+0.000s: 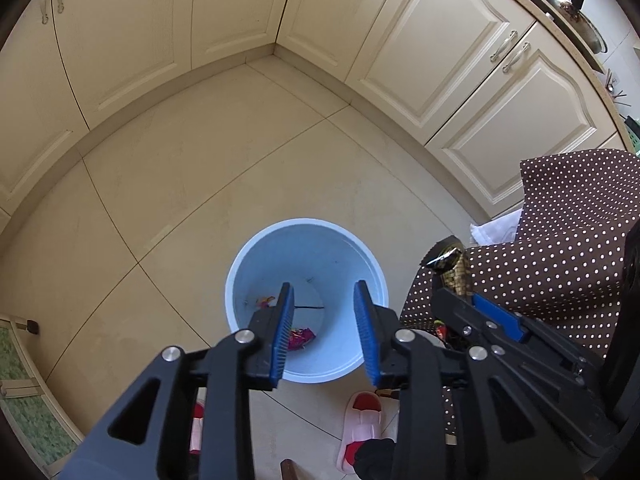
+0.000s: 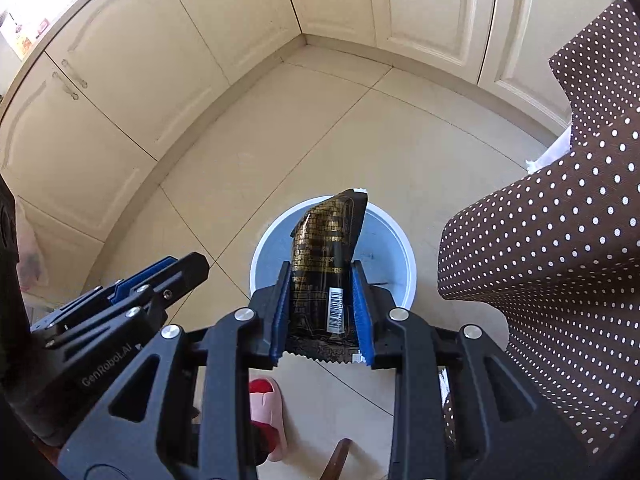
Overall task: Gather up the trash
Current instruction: 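Carry both items over the blue bucket and open both tools to drop them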
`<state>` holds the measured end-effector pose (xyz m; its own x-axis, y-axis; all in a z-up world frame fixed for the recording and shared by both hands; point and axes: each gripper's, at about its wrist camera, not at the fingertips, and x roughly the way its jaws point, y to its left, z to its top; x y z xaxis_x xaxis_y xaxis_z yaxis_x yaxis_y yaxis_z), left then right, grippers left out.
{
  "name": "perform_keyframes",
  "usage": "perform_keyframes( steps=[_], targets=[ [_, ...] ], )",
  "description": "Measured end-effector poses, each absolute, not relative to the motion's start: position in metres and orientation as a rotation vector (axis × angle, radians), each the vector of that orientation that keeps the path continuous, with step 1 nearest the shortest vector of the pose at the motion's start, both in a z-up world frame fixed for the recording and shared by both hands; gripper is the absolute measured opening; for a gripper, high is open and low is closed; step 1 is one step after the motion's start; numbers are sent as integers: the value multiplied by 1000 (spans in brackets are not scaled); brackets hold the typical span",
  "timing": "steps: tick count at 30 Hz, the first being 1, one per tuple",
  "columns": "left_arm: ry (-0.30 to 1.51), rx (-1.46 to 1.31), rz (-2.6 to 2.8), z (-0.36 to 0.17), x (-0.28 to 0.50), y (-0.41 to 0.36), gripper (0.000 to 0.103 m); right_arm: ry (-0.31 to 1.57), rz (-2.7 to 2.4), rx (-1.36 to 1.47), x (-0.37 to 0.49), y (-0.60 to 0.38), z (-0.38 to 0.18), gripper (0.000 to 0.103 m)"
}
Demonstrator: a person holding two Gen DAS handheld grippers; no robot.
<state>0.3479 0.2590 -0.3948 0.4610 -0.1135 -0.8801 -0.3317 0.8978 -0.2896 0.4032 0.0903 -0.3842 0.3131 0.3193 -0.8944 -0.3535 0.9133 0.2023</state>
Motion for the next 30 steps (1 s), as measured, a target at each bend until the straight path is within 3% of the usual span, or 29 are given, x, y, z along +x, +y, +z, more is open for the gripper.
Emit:
perform_keyframes(
  steps=[9,15,30],
  targets=[
    [1085,-473,148,-392,347,266,31,1153,442,-35,407,99,-384,30],
    [1080,-474,154,-392,347,267,34,1131,431,-23,411,99,-379,39],
    [1025,-412,145,-356,333,256,34,1055,422,-39,397,72,-337,40]
  ],
)
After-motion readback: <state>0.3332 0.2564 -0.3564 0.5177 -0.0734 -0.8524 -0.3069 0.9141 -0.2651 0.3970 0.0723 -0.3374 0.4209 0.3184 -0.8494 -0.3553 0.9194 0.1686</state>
